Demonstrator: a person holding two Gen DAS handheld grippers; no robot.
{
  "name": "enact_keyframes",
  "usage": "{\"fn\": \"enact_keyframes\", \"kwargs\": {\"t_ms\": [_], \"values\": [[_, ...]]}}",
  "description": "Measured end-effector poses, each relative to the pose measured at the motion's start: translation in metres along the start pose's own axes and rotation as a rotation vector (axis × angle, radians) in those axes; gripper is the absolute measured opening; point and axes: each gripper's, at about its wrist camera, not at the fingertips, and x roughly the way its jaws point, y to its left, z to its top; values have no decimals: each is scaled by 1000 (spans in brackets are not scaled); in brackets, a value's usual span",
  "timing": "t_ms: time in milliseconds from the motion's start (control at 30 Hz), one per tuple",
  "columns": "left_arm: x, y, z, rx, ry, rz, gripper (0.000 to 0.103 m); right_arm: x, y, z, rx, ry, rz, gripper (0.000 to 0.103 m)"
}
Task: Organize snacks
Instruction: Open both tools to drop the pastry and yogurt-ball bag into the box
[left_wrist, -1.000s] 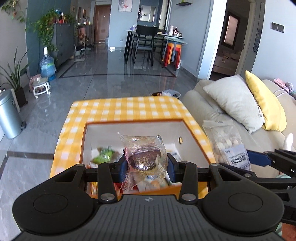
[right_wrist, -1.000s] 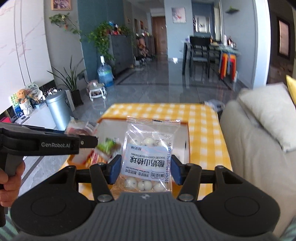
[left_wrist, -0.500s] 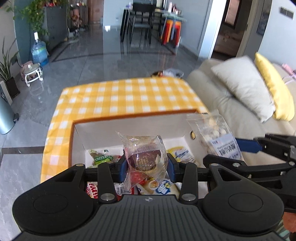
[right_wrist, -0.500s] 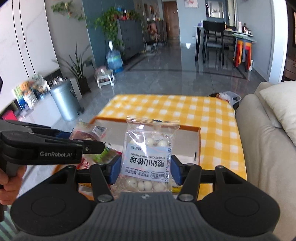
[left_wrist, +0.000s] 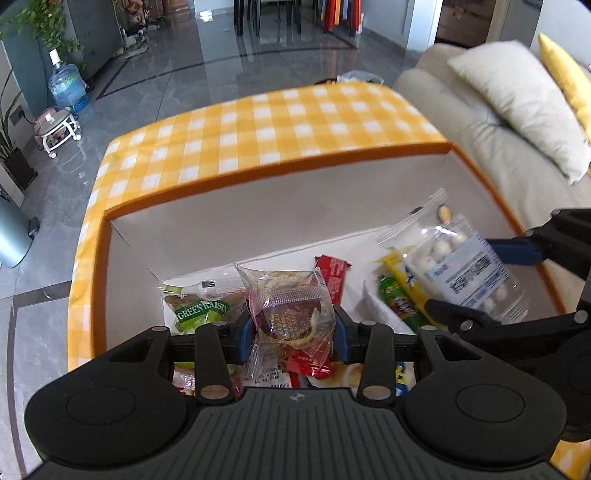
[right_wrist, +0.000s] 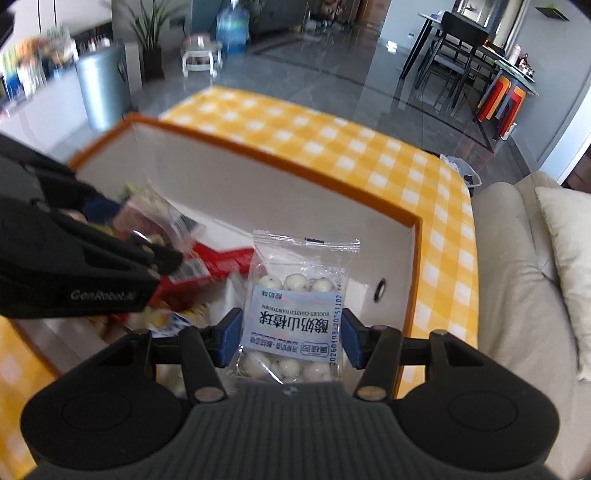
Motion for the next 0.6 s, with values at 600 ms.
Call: {"fn": "enact_keyframes", "kwargs": {"t_ms": [600], "values": [[16,-10,1,59,29,39,51,25,19,-11,-132,101,-63,59]]}}
